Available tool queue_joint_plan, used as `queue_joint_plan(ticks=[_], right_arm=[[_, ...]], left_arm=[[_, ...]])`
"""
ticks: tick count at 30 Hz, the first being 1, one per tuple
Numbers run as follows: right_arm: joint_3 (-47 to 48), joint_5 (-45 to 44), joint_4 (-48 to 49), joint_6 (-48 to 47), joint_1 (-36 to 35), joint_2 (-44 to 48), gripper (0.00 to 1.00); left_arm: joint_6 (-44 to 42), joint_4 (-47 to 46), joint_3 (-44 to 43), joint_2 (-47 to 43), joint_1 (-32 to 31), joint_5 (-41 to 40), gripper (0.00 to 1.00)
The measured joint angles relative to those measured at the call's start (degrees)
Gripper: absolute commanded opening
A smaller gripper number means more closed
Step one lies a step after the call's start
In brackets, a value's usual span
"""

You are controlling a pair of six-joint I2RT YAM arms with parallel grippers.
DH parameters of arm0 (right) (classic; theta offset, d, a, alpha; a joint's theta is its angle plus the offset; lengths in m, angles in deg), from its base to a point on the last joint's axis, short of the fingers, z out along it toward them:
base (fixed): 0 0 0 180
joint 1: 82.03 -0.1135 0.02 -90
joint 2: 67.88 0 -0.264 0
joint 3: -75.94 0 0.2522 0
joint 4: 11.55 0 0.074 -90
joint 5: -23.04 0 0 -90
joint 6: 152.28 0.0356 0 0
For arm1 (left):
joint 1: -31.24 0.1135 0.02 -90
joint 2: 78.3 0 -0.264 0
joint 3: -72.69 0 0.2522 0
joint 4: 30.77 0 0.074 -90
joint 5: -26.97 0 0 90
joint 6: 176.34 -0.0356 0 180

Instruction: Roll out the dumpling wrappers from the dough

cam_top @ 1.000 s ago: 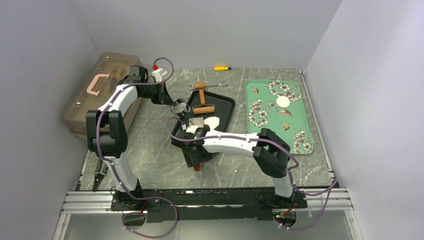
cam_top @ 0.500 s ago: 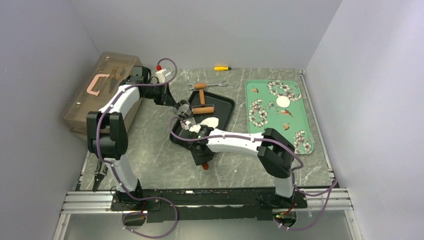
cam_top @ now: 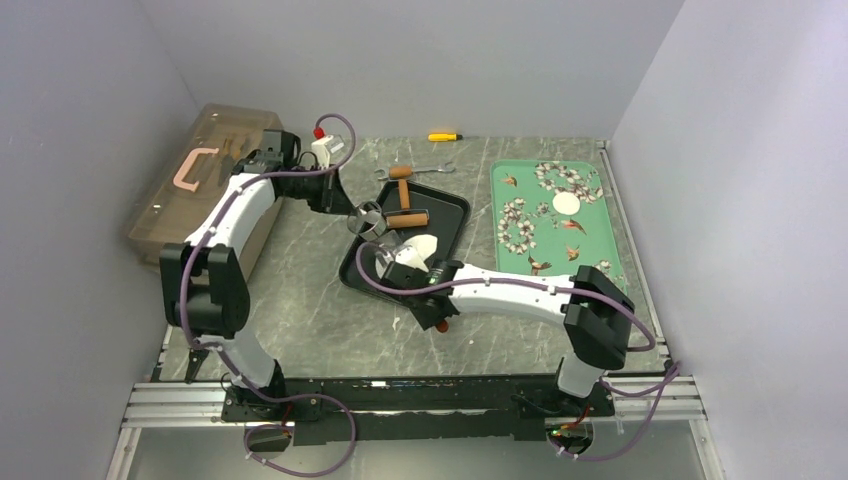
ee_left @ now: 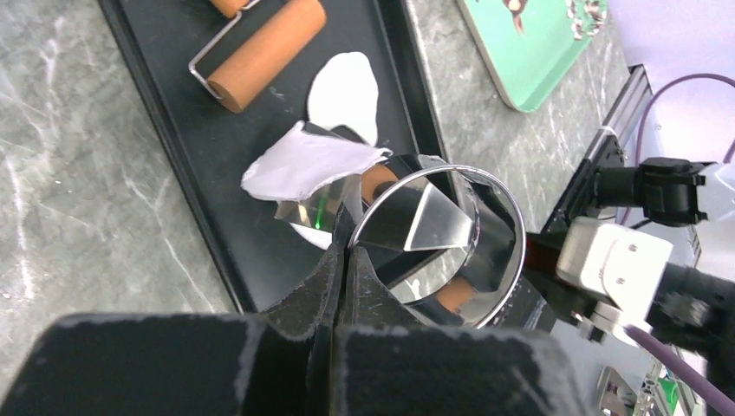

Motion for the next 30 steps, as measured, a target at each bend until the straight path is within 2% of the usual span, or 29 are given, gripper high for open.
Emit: queue_joint_plan(ticks=[7, 20, 24, 30], right_arm=[[-6.2, 2.9, 7.3, -5.2, 3.6, 1.8, 0.00], [-9.3, 4.2, 14.0, -8.8, 5.9, 4.3, 0.00], [-7.4, 3.2, 11.9, -9.1, 5.9, 1.8, 0.00], [-2.4, 0.7, 6.8, -9.9, 5.9, 1.6, 0.00]], left_arm=[[0.2, 0.1, 4.7, -5.5, -0.5, 1.2, 0.00], [0.5, -0.1, 4.5, -3.8, -2.1, 1.8, 0.00], [-1.1, 1.0, 2.2, -2.5, -1.4, -0.3, 0.00], [-7.8, 3.5, -1.2, -2.4, 3.3, -7.9, 0.00]])
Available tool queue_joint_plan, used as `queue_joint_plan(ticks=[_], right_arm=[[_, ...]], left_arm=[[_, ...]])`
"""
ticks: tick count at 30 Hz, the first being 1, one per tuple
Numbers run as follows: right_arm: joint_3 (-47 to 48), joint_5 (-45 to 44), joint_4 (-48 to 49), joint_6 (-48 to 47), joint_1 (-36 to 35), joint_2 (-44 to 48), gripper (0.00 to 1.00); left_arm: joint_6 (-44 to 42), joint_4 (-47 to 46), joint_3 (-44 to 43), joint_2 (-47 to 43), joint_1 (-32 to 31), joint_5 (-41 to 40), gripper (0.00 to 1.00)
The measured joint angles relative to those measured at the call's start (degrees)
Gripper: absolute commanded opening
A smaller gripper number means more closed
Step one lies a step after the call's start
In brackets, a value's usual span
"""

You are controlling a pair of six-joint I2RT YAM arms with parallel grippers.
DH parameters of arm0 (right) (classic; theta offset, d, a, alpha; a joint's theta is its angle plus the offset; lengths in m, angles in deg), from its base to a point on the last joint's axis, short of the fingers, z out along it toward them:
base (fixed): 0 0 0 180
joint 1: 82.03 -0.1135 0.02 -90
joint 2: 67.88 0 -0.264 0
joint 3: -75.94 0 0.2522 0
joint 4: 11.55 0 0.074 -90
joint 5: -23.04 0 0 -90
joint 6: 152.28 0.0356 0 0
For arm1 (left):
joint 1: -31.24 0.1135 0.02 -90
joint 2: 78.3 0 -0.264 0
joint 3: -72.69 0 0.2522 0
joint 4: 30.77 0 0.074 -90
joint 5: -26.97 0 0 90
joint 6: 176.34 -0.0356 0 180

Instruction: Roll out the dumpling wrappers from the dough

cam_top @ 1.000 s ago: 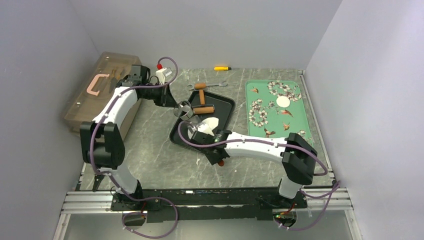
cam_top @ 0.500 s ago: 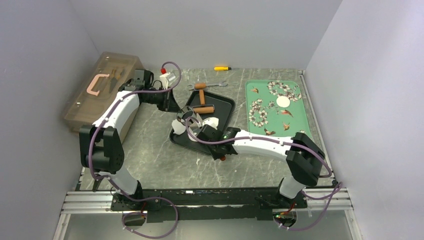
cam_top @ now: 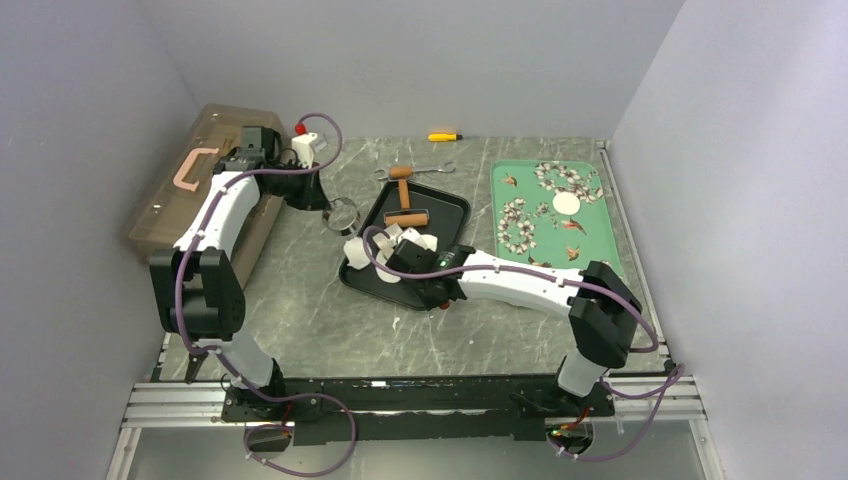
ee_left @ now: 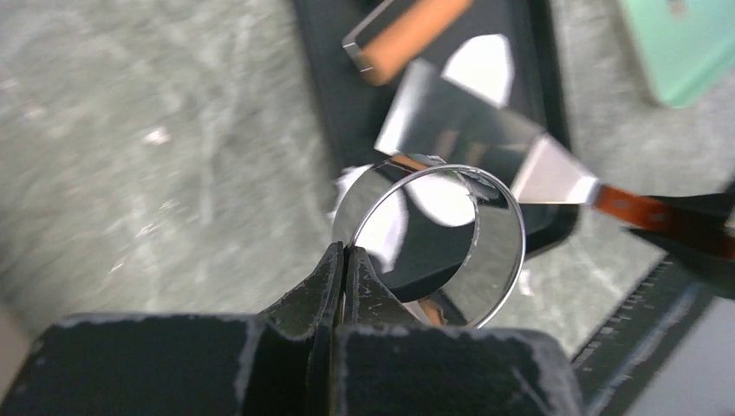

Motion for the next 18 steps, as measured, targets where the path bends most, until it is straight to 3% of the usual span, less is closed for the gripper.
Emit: queue_joint_plan(ticks=[9, 18], right_arm=[[7.4, -1.2, -1.4, -10.0, 3.8, -0.4, 0.00], [5.7, 0.2, -0.8, -13.5, 5.4, -0.4, 0.00]], left_arm=[[-7.3, -0.5, 4.9, -1.2, 1.7, -17.1, 0.00], [-9.5, -4.2, 6.3, 4.4, 1.6, -28.8, 0.00]])
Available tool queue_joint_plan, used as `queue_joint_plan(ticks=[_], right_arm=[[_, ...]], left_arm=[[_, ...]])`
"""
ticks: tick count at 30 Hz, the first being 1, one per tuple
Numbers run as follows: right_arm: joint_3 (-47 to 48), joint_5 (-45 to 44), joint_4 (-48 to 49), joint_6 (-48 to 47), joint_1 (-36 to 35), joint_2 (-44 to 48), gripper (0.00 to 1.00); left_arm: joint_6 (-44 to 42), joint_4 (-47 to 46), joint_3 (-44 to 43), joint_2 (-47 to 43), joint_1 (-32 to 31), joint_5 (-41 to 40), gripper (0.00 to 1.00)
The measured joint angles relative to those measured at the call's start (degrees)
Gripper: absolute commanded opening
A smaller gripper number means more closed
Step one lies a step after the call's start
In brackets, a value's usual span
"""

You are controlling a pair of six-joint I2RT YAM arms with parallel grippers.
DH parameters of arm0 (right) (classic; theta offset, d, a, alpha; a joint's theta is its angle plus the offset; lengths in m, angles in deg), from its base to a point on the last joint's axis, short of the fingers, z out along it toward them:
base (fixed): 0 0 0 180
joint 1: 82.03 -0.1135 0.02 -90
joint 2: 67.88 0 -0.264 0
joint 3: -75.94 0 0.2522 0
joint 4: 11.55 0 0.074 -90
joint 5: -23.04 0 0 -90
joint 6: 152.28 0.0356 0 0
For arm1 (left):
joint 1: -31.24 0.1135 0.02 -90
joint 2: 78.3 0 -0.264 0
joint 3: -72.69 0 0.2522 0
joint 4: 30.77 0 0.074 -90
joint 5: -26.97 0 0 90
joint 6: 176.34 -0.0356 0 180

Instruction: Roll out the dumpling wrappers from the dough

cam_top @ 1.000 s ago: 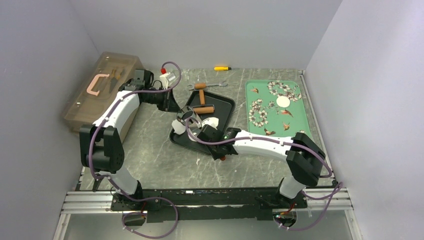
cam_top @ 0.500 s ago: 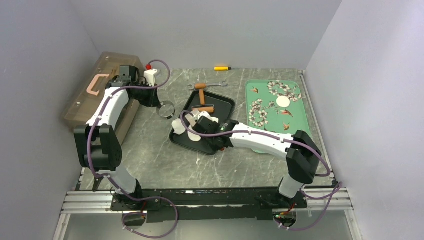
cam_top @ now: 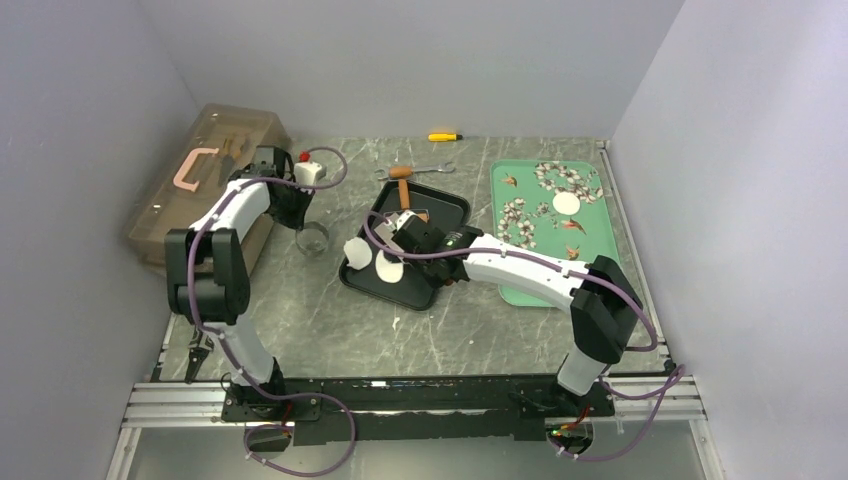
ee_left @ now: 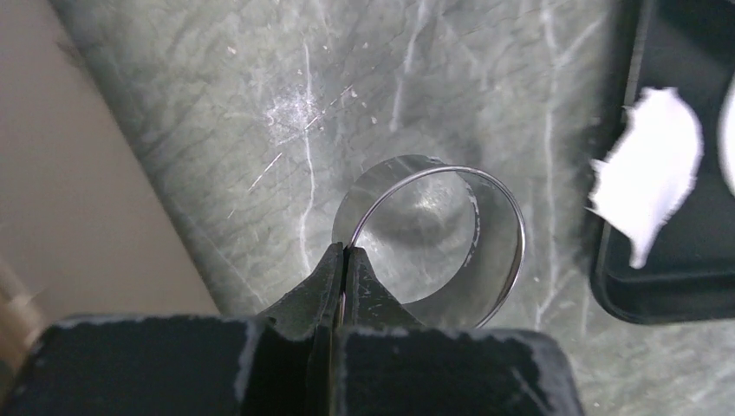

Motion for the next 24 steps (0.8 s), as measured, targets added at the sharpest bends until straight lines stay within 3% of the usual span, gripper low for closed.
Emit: queue_joint_plan(ticks=[3, 7, 9, 16, 21, 24], right_arm=[[-0.2, 0.2, 0.2, -0.8, 0.0, 0.0, 0.00], [-0.2, 0.2, 0.3, -2.0, 0.0, -0.3, 0.00], [-0.2, 0.2, 0.4, -2.6, 0.0, -0.3, 0.00], [0.3, -0.9, 0.5, -6.1, 0.0, -1.1, 0.00], [1.4, -3.5, 0.7, -9.8, 0.0, -3.8, 0.00], [2.7, -5.0, 0.7, -11.7, 0.0, -5.7, 0.00]], left_arm=[[0.0, -1.0, 0.0, 4.1, 0.0, -1.6, 0.07], [-0.1, -1.8, 0.0, 7.3, 0.0, -2.2, 0.34], [-0.1, -2.0, -0.1, 7.3, 0.0, -2.0, 0.40], [1.5, -2.2, -1.7, 5.4, -0.1, 3.3, 0.43], [3.9, -2.2, -0.2, -1.1, -1.9, 10.4, 0.43], [5.4, -2.7, 0.4, -3.1, -3.6, 14.5, 0.38]])
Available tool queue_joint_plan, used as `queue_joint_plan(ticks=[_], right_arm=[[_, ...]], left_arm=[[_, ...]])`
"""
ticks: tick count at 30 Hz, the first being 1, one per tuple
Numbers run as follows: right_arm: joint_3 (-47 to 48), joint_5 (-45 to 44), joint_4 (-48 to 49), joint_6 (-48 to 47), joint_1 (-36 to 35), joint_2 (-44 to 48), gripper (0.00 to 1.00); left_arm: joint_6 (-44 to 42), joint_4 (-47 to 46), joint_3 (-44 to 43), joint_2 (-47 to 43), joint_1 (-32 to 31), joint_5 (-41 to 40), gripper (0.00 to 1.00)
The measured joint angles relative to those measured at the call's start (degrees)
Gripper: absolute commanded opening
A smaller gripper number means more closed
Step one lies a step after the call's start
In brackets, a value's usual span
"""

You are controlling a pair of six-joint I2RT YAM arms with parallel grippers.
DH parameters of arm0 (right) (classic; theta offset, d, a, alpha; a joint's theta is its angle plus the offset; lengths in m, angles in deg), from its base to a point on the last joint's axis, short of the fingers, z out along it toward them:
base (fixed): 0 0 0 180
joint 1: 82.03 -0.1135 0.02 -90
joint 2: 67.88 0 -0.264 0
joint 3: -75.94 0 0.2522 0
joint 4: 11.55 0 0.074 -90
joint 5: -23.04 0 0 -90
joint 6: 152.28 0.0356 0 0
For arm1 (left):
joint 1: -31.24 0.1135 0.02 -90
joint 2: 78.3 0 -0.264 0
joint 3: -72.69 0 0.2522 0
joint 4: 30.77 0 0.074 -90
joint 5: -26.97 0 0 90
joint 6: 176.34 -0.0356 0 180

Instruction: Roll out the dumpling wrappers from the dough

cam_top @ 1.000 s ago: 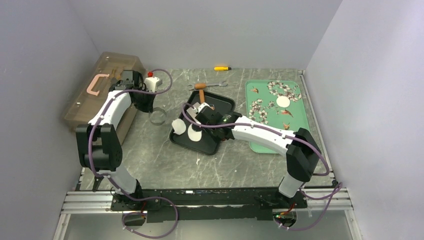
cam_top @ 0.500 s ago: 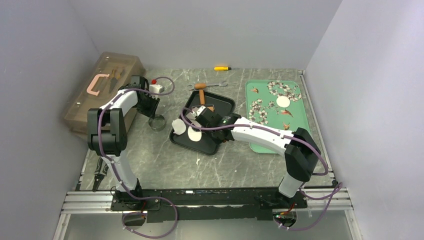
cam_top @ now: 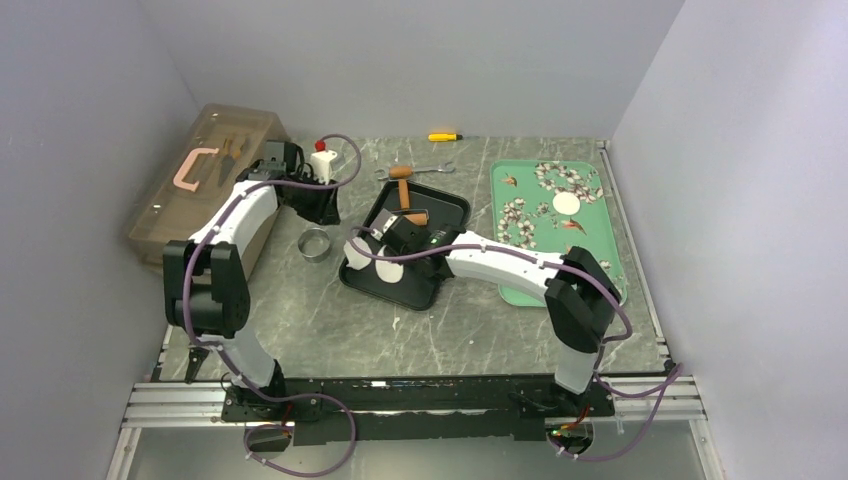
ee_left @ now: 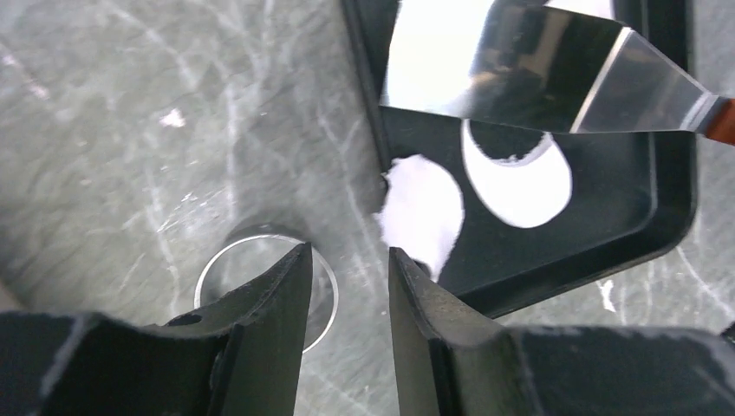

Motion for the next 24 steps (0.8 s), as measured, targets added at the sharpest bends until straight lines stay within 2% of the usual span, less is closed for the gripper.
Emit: queue_joint_plan(ticks=[5, 16, 24], right_arm=[[1.1, -1.8, -0.3, -3.1, 0.0, -1.8, 0.00], [2.9, -1.9, -4.1, -7.8, -2.8, -2.0, 0.00], [1.4, 8.0, -3.2, -11.0, -1.0, 1.4, 0.00]], left_arm=[[1.9, -0.6, 0.7, 1.6, -1.2, 2.6, 0.36], [0.3, -0.9, 8.3, 0.5, -1.0, 0.5, 0.34], [-1.3, 0.8, 13.3, -0.5, -2.3, 0.4, 0.30]])
